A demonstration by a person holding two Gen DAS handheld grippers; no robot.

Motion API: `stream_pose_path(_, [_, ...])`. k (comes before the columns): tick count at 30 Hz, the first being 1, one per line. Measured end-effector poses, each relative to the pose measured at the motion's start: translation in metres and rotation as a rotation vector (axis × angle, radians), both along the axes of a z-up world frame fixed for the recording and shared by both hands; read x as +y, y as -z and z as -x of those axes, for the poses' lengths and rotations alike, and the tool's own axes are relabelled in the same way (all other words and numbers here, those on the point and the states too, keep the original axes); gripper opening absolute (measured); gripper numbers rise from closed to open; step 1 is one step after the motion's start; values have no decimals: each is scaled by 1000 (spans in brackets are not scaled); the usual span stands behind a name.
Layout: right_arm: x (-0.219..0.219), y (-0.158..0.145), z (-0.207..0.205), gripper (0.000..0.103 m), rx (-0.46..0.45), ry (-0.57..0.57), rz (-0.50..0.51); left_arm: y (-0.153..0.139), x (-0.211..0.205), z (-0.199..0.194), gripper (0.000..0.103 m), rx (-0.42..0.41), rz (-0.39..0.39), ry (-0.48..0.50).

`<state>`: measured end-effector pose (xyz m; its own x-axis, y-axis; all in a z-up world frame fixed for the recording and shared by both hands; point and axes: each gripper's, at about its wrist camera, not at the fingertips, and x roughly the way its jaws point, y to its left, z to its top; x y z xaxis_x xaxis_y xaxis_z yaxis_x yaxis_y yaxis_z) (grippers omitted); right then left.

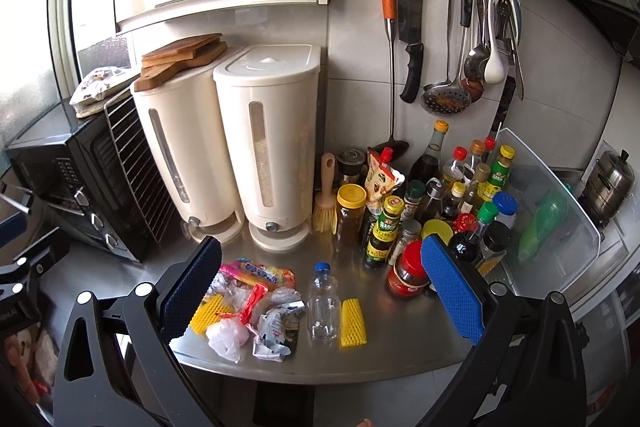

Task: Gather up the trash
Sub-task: 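Grasp the white plastic bag with the left tool while the right tool grasps the clear bottle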

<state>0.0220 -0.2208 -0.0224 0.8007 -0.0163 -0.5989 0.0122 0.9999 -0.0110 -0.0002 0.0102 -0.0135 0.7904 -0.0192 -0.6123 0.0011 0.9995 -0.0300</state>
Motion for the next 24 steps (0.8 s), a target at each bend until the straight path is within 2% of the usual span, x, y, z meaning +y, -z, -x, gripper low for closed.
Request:
stream_pose_path(4, [4, 29, -5, 100, 9, 3, 102, 19, 2, -5, 95, 7, 16, 27])
stream_pose_path(7, [-3, 50, -12, 100, 73, -17, 47, 36, 1, -13, 95, 28, -2, 29])
stream_pose_path(9, [-7, 63, -20, 100, 120, -6, 21, 50, 2, -22, 95, 66, 13, 53])
stream_pose_path(14, [-11, 92, -38, 100, 193, 29, 32, 87, 5, -46, 95, 158, 23, 54])
stream_pose_path(18, [-13, 119, -55, 100, 266, 9, 14, 115, 7, -60, 95, 224, 31, 68])
stream_pose_path(23, [-19, 154, -75, 99, 371, 0, -63, 147, 5, -72, 95, 314, 49, 100])
stream_pose_path(24, [-21, 161, -79, 96, 391, -5, -82, 154, 4, -75, 94, 335, 57, 110])
